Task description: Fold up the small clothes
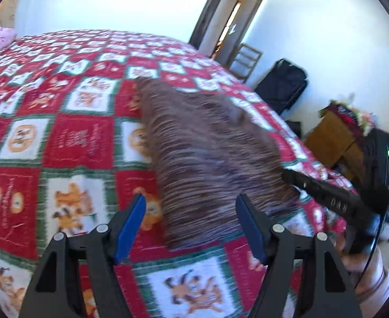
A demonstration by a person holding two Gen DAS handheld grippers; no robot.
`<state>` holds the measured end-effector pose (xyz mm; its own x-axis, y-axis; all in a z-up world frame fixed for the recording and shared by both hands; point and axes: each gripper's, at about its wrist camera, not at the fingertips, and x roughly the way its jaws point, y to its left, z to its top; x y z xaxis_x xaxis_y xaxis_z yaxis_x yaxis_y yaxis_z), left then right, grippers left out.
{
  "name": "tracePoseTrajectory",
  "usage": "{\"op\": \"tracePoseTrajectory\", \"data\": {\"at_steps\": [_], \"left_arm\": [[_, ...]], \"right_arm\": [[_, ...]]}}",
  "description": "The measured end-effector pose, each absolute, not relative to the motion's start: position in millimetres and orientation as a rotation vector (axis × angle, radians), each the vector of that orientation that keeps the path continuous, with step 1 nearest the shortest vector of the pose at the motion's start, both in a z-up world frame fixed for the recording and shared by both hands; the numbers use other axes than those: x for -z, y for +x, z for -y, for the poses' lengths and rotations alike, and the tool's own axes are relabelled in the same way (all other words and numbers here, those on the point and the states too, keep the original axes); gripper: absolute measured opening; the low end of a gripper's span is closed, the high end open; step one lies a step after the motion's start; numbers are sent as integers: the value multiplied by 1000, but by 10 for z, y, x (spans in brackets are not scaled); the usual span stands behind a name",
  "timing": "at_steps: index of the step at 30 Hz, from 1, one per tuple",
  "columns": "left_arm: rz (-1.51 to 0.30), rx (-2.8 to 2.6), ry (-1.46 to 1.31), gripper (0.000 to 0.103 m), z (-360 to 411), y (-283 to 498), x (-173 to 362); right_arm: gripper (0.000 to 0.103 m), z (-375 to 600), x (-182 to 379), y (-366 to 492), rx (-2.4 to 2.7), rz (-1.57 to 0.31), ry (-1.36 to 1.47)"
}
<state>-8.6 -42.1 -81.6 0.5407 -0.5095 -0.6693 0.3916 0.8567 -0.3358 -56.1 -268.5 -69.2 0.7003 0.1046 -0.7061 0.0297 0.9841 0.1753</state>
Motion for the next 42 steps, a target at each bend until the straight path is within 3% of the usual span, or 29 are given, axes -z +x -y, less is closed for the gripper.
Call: {"op": "tracePoseTrajectory", "data": {"at_steps": [4, 12, 15, 21, 29, 39, 40, 42], "left_arm": [[-837, 481, -57, 72, 418, -114, 808], [-851, 414, -1, 73, 434, 37, 775], [-836, 389, 31, 73, 444, 93, 741], [-835, 346, 63, 74, 508, 212, 752], [-859, 343, 53, 74, 298, 306, 759], [-881, 460, -55, 75, 503, 726, 637], [-878, 455, -53, 79, 538, 759, 633], [-882, 440, -47, 85, 666, 887, 641]], "right_arm": [[7, 2637, 979, -652, -8, -835, 154], [6, 2706, 989, -879, -18, -878, 223], [6, 2684, 832, -841, -20, -907, 209], [7, 2499, 293, -420, -17, -729, 90], [7, 2686, 908, 257, 41, -854, 145], [7, 2896, 659, -118, -29, -804, 276], [13, 2954, 591, -145, -16, -769, 305], [59, 3120, 477, -167, -4, -689, 422]]}}
